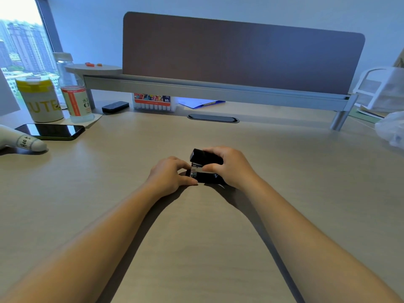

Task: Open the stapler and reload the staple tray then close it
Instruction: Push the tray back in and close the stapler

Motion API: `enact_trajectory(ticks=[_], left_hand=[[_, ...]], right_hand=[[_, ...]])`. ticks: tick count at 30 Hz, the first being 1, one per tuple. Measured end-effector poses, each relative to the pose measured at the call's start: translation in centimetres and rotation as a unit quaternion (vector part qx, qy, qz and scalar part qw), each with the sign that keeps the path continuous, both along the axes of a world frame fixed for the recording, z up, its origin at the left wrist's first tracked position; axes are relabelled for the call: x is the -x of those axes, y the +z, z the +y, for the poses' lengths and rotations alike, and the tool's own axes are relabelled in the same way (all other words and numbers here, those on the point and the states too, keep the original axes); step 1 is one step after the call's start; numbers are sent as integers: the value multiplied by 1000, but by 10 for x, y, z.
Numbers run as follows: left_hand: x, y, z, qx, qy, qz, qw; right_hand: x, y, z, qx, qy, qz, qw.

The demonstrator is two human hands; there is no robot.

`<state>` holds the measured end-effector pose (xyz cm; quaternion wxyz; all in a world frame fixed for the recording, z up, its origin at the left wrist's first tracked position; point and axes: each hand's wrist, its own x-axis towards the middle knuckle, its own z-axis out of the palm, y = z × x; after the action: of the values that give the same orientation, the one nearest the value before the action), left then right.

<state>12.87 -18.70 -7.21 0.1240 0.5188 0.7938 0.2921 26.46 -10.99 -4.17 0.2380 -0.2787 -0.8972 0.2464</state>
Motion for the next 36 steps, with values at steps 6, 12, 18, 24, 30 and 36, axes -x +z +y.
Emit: enact_trajectory(ticks=[6,12,18,24,30,36], left_hand=[[-1,14,-7,-1,-26,-203,979],[-16,19,-2,-44,11,-327,944],[-17,13,1,-61,47,-312,947],[-16,16,3,-40,42,-306,950],[-12,15,0,-13,16,-254,967],[-2,6,-9,20,-8,-55,998]], right_hand=[[-30,-3,9,81,-63,-31,994],[-42,-18,4,85,-86,-35,992],[-40,-22,3,61,-106,-20,992],[-40,-23,2,61,-107,-17,992],[-41,-23,1,83,-127,-13,988],[-49,-21,-2,81,-160,-29,983]])
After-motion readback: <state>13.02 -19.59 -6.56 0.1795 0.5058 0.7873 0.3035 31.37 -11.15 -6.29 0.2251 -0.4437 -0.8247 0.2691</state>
